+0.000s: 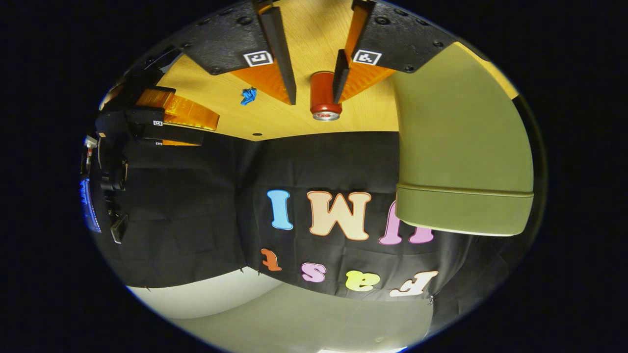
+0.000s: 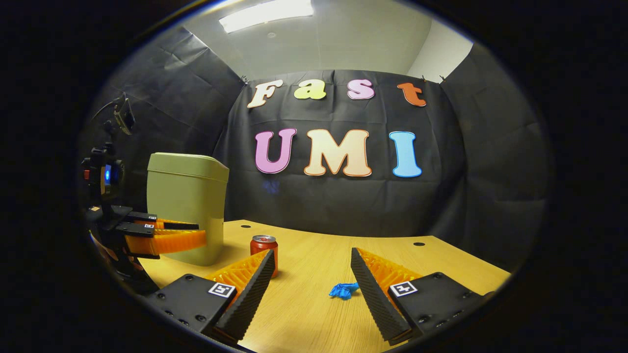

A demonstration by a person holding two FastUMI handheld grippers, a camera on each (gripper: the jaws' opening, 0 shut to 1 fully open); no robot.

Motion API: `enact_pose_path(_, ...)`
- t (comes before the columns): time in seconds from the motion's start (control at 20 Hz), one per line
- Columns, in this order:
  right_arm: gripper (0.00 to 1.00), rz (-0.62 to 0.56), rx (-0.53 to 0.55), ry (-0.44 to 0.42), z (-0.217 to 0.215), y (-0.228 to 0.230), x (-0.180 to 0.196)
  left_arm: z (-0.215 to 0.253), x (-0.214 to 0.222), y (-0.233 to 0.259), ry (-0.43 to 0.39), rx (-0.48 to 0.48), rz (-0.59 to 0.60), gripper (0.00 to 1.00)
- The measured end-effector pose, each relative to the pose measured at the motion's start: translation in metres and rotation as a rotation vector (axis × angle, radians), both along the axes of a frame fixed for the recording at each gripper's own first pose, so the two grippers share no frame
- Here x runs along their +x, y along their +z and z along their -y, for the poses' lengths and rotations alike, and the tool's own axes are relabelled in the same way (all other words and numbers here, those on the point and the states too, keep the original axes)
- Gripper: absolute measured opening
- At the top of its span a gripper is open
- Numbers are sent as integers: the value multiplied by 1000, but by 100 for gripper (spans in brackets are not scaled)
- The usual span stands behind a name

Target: Press the lid of the desktop garbage bin to open it, pick up the crumpled paper on the desktop and throw it into the bin, then pick up the pop can on the desktop and drop it into the bin, and finally close the garbage bin lid.

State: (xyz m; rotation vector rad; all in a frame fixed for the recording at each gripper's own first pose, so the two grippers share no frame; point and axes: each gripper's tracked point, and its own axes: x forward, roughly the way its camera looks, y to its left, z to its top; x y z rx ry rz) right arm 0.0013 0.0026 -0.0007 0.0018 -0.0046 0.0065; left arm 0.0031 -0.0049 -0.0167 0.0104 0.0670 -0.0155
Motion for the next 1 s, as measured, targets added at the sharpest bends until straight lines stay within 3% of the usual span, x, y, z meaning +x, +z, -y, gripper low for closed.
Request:
enact_pose_path(0.15, 98, -1, -10, 1, -1, -1, 1, 2, 1, -5, -11, -5, -30, 25)
enact_pose_path(0.2, 98, -2, -12, 3, -2, -1, 0, 2, 0, -5, -13, -7, -34, 11)
enact_pose_path(0.3, 98, -5, -14, 5, -2, -3, 2, 2, -3, 1, -14, -12, -28, 0)
enact_pose_path(0.6, 98, -14, -34, 2, -1, -8, 4, -1, -15, 75, -38, 79, 9, 0)
enact_pose_path(0.75, 98, -17, -33, 8, -2, -9, 3, -18, -23, 135, -28, 49, 53, 0)
enact_pose_path(0.85, 98, -19, -30, 11, -2, -10, 3, -41, -25, 170, 9, 22, 73, 0)
enact_pose_path(1.0, 98, -18, -13, 18, -3, -9, 3, -101, -25, 196, 135, 30, 77, 0)
